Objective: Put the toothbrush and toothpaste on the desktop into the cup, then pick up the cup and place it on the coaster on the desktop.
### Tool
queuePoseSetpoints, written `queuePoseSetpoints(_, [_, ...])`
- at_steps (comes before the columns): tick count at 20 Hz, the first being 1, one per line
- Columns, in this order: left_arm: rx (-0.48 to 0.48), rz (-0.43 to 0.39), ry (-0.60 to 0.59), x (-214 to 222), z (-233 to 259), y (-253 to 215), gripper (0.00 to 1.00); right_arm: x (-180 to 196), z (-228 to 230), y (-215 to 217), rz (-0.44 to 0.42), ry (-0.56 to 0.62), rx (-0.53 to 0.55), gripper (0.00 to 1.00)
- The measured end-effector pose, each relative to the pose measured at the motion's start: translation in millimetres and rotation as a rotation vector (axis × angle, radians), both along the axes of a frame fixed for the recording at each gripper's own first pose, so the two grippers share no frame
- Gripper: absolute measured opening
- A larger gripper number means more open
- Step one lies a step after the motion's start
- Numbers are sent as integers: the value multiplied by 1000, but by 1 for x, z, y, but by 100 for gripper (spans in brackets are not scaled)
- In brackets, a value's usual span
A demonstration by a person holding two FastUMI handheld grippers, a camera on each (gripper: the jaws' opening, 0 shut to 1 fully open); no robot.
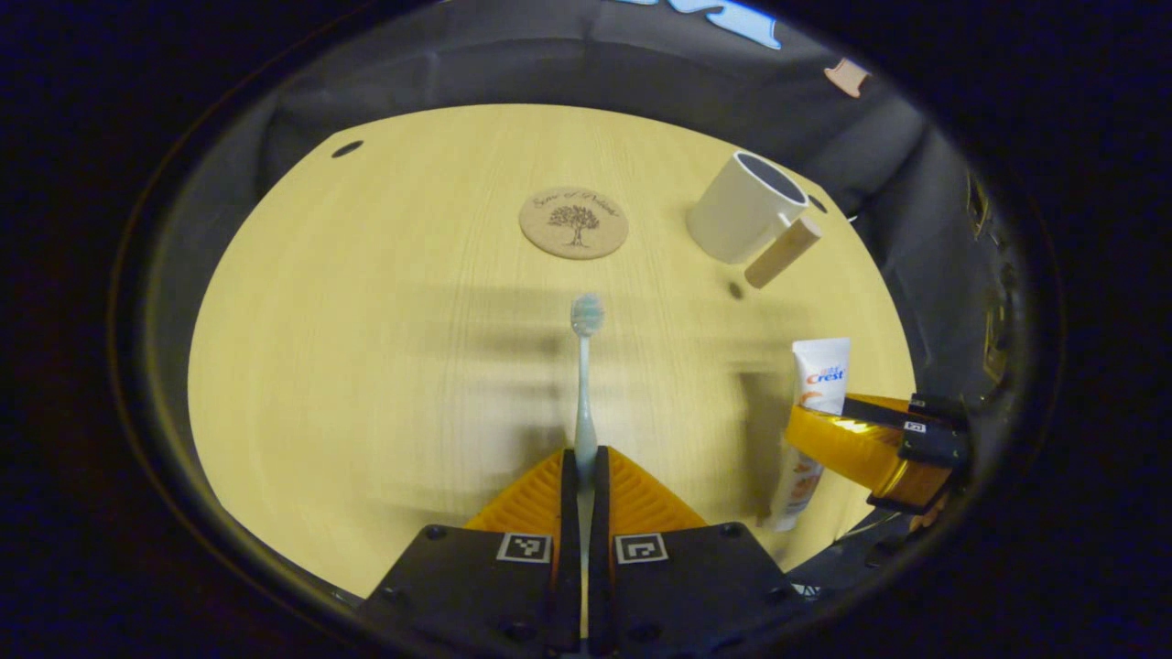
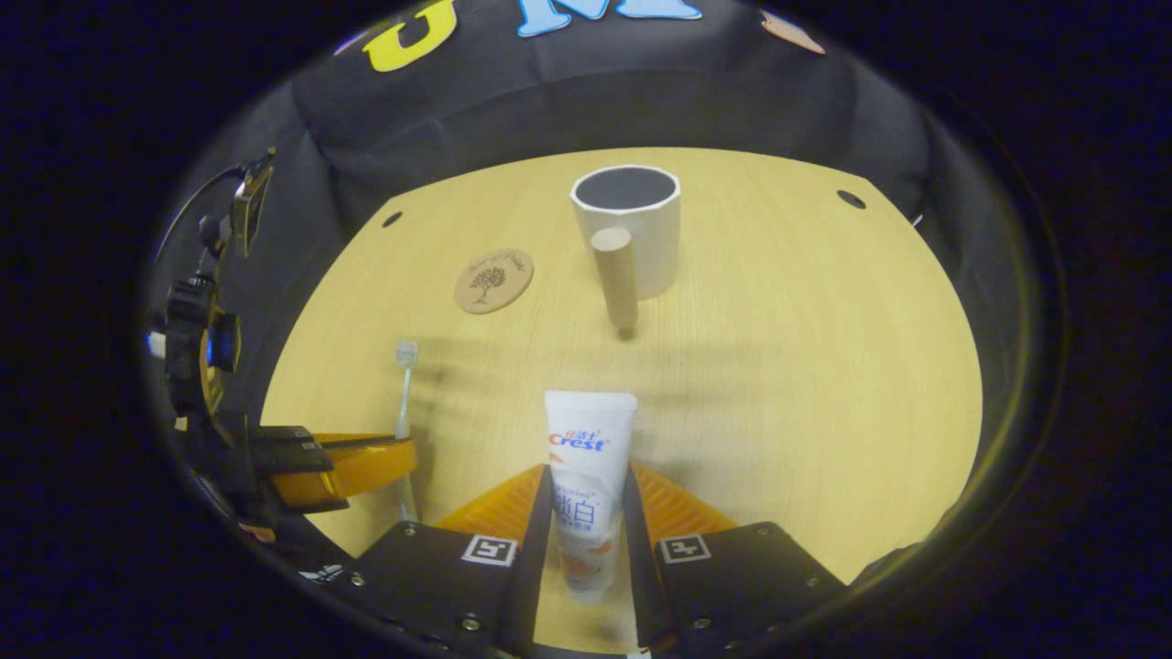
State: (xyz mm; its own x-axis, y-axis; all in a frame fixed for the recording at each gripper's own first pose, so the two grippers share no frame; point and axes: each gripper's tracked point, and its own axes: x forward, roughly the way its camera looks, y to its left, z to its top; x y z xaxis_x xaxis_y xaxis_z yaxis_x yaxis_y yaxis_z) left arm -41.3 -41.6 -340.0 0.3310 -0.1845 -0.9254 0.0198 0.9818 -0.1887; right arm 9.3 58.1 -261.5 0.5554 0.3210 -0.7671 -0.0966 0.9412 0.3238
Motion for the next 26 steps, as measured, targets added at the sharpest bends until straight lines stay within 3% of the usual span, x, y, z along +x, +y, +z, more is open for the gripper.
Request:
queuePoseSetpoints(2, [-17, 6, -31, -2, 7, -2, 12, 0, 9, -3, -31, -49, 15, 42])
queuePoseSetpoints(3, [-29, 11, -46, -3, 12, -3, 12, -1, 13, -3, -44, -65, 27, 33])
queuePoseSetpoints(7, [-47, 20, -93, -4, 18, -6, 11, -5, 23, -1, -69, -115, 43, 33])
queuePoseSetpoints(18, [-89, 24, -222, 11, 39, -15, 11, -8, 60, 14, -14, -272, -15, 33])
queuePoseSetpoints(26, [-134, 19, -396, 59, 95, -21, 12, 39, 137, 3, -89, -435, 45, 33])
